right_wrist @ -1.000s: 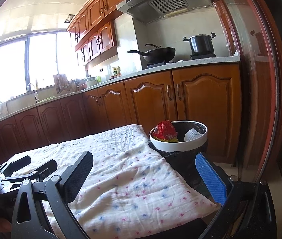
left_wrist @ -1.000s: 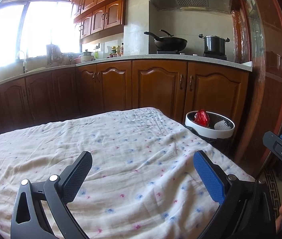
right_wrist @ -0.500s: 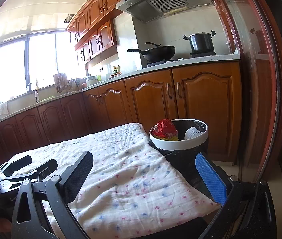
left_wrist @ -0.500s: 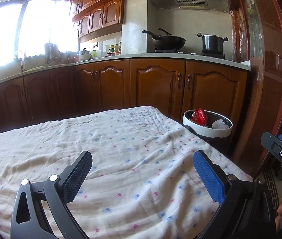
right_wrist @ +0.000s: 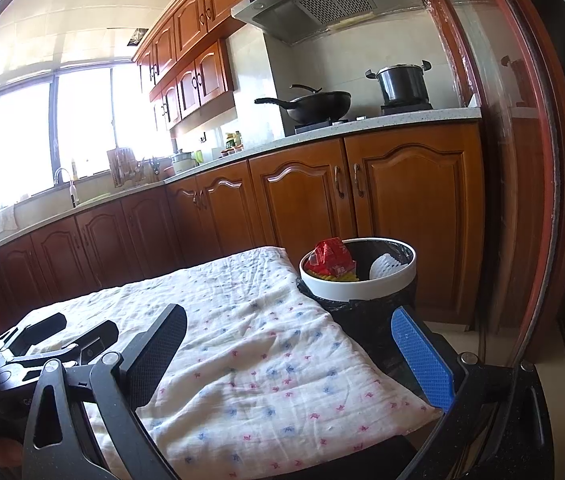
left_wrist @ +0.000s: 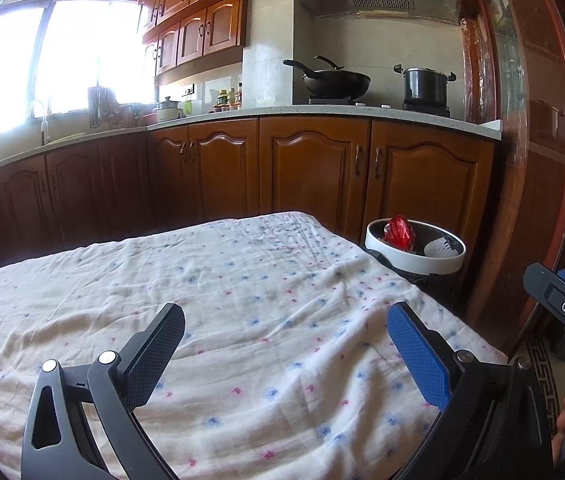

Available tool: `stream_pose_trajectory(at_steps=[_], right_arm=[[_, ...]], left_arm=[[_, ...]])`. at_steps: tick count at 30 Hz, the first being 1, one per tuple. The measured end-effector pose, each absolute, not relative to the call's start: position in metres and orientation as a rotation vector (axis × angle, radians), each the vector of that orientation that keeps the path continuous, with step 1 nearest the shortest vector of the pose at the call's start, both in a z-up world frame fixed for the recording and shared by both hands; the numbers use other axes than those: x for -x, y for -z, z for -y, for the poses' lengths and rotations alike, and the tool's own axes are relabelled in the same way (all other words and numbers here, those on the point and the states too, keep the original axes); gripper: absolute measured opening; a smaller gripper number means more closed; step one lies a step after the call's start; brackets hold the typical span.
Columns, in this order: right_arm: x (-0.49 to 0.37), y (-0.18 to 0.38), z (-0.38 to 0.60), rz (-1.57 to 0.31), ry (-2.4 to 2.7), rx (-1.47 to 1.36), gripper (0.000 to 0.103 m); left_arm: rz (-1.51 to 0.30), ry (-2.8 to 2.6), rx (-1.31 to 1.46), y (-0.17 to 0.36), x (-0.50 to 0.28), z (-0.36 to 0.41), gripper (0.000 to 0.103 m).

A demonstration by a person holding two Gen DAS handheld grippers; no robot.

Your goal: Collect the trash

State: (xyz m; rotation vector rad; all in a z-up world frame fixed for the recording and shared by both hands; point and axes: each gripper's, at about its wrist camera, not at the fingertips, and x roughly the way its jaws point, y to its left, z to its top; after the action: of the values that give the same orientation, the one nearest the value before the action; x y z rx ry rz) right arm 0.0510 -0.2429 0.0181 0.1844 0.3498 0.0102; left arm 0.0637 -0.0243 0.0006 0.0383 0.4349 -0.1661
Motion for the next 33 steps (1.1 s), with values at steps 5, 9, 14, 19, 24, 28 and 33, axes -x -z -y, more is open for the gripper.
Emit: stream_pose_trajectory(at_steps=[5,9,14,19,24,28,33], right_arm=[[-0.0513,-0.0179,0.2431,-0.351,-0.010,-0.185,0.103],[-0.0518,-0.0175,0.2430,-0.353,-0.012,-0.185,0.103],[-0.0521,-0.0169,0.2423,-0.353,-0.012,-0.186,0.103],[-0.0528,-0.0159,0.2415,-0.354,-0.013,-0.185,0.103],[-0.0527,-0.0155,0.2408,-0.355,-0.014,-0.186,0.103],[-0.0532,-0.0160,0.2408,-0.357,-0.014,-0.185,0.103],[-0.0557,-0.0121,0.2386,-0.366,-0.017,-0.186,0.103]], left_arm=[[-0.435,0.166,-0.036,-0.0007,-0.0633,0.0248,0.102],[-0.435,0.166,-0.037,-0.0005,-0.0631,0.0250,0.102],[-0.434,0.166,-0.037,-0.0003,-0.0633,0.0251,0.102],[-0.434,0.167,-0.037,-0.0001,-0.0638,0.0247,0.102],[-0.436,0.168,-0.038,0.0004,-0.0639,0.0246,0.102],[-0.441,0.174,-0.038,0.0020,-0.0664,0.0239,0.102],[-0.445,0.178,-0.034,0.0023,-0.0678,0.0231,0.102]])
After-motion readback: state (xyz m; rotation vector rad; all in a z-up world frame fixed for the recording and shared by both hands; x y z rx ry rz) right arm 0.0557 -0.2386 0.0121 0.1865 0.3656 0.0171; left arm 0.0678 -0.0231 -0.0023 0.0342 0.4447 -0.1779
